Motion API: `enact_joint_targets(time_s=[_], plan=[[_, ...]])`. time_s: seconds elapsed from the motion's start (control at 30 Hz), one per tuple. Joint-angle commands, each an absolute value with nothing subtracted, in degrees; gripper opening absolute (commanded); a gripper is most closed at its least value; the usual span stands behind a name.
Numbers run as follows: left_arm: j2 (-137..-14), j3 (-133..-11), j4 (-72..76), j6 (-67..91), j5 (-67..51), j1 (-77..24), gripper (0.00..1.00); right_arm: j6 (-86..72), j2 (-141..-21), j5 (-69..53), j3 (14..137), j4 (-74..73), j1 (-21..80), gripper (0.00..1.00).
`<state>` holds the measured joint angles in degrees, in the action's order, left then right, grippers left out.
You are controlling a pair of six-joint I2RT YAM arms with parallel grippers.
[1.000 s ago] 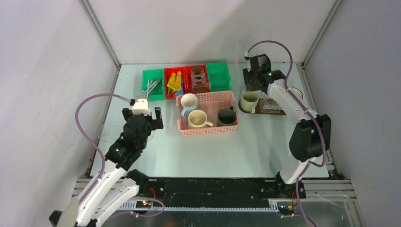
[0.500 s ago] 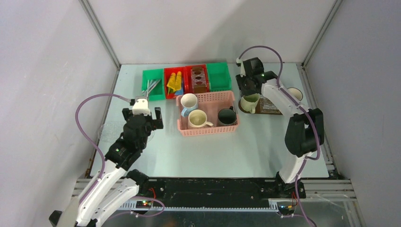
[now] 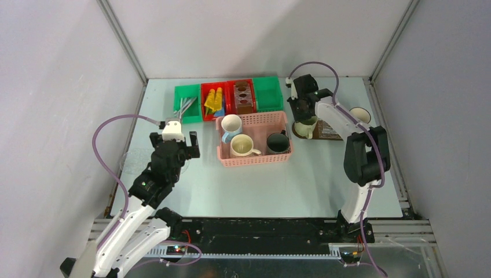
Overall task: Prepare toiletry sets of a toothbrush and toothpaste on the tray
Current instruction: Adjust the cup on the tray.
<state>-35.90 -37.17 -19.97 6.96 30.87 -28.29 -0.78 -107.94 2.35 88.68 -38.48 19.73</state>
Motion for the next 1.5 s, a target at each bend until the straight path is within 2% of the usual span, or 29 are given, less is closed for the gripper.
enact_joint_targets(time_s=[0.0, 0.27, 1.0, 1.23, 1.47], plan=[[-35.99, -37.18, -19.16, 5.81, 31.30, -27.95, 0.98, 0.88, -108.84, 2.24, 89.91, -38.06, 20.04, 0.17], [-35.82, -37.18, -19.16, 5.81, 31.31, -27.95, 0.98, 2.01, -109.01, 3.87, 90.65, -37.54, 19.96, 0.06], [-35.43, -37.22, -19.33, 5.81, 31.31, -27.95, 0.98, -3.33, -110.44, 9.96, 92.69, -38.21, 19.49, 0.01], [-35.33, -37.15, -19.35, 5.76, 31.30, -27.95, 0.98, -3.93, -110.89, 9.73, 93.13, -37.97, 19.50, 0.06], [-35.33, -37.18, -19.27, 5.71, 31.29, -27.95, 0.98, -4.54, -110.12, 9.13, 93.78, -38.23, 19.78, 0.19]])
